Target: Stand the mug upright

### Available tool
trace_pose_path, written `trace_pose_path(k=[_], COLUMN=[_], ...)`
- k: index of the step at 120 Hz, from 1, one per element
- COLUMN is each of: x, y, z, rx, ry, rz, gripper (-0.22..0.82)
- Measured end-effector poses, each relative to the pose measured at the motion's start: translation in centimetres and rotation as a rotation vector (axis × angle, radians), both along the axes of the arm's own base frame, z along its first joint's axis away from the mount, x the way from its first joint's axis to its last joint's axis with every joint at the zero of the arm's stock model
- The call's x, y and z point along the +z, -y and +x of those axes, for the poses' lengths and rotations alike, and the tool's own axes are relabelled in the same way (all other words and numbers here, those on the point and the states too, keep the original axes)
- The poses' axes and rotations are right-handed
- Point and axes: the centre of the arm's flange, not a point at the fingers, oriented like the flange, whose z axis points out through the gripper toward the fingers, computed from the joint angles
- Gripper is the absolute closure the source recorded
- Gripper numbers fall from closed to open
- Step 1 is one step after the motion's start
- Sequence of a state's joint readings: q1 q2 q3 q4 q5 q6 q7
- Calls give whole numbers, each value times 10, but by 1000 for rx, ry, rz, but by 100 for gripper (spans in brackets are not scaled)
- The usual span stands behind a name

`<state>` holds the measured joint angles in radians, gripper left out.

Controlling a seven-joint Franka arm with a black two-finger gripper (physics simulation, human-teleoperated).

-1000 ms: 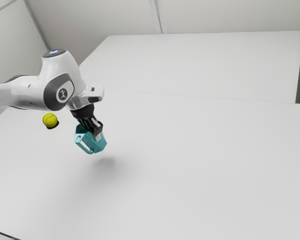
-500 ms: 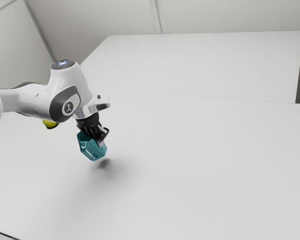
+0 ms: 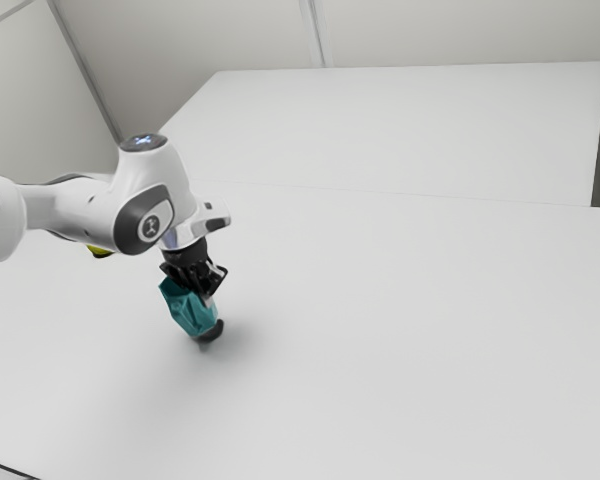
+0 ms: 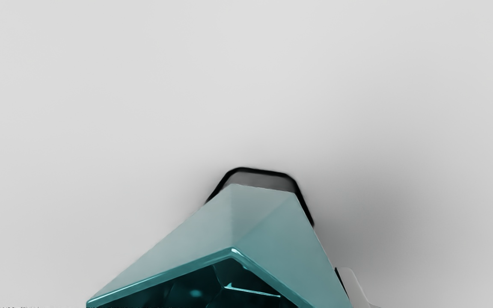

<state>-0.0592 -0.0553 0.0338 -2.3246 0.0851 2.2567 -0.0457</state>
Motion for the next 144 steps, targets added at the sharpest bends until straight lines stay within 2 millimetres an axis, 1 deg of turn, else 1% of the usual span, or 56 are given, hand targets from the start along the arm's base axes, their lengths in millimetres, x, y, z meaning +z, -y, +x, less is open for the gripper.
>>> trace_pose_path(k=[22, 91, 95, 110, 119, 130, 144], x=[-11, -33, -33, -28, -21, -8, 11], y=[1, 6, 6, 10, 13, 15, 15], z=[1, 2, 3, 4, 5, 5, 4], rx=[21, 60, 60, 56, 52, 46, 42], ry=[-18, -46, -43, -19, -1, 27, 62], rz=[10, 19, 17, 9, 6, 2, -2], gripper=[78, 77, 73, 45, 32, 21, 13])
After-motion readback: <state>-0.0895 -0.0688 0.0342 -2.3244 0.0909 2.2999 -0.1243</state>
